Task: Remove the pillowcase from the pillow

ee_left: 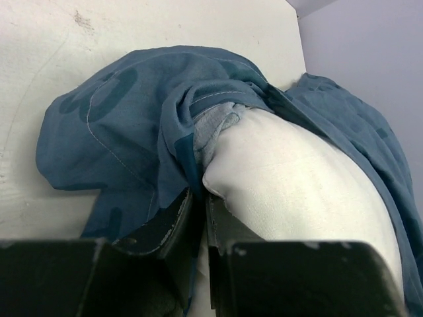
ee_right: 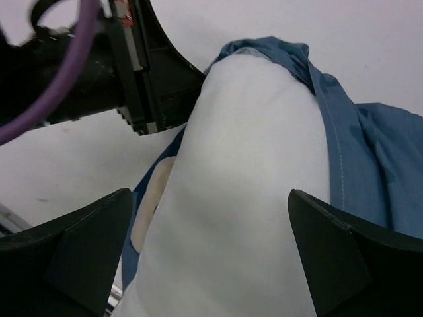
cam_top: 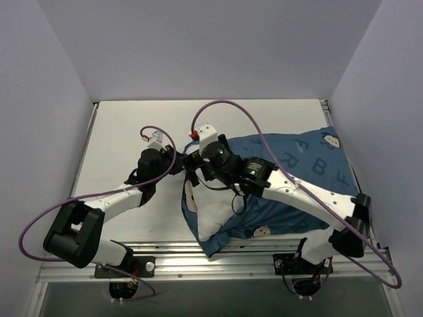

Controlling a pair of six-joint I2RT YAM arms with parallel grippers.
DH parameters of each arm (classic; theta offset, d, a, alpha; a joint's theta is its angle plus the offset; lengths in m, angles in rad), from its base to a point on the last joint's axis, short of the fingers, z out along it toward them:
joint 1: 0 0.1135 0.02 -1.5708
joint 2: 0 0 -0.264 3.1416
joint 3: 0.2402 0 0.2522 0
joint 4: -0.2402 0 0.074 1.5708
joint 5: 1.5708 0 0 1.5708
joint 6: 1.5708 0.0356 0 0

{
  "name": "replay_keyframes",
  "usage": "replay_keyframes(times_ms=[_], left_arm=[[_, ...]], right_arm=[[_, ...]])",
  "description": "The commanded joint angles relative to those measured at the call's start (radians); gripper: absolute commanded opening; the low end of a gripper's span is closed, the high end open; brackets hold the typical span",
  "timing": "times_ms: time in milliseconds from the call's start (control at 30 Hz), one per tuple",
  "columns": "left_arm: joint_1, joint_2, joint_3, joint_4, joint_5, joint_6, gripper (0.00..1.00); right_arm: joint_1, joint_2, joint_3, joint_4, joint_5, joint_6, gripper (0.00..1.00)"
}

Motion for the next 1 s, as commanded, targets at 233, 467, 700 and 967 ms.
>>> replay_keyframes(times_ms=[233, 467, 700, 967], left_arm=[[-0.029, -0.046, 0.029, -0.006, -0.033, 0.043, 0.2], [-0.018, -0.039, 0.044, -0.091, -0.13, 0.073, 0.17], [-0.012, 0.0, 0.079, -0.127, -0.18, 0.086, 0.16], [-0.045, 0.119, 0.205, -0.108, -0.161, 0.081, 0.16]], right_arm=[[-0.021, 0.219, -0.109, 0.04, 0.237, 0.023, 0.75], [-0.068, 0.079, -0.175, 0.089, 0.055, -0.03, 0.0], [-0.154, -0.148, -0.077, 0.144, -0.342, -0.066, 0.0], [-0.205, -0.163, 0.004, 0.262, -0.651, -0.052, 0.0]])
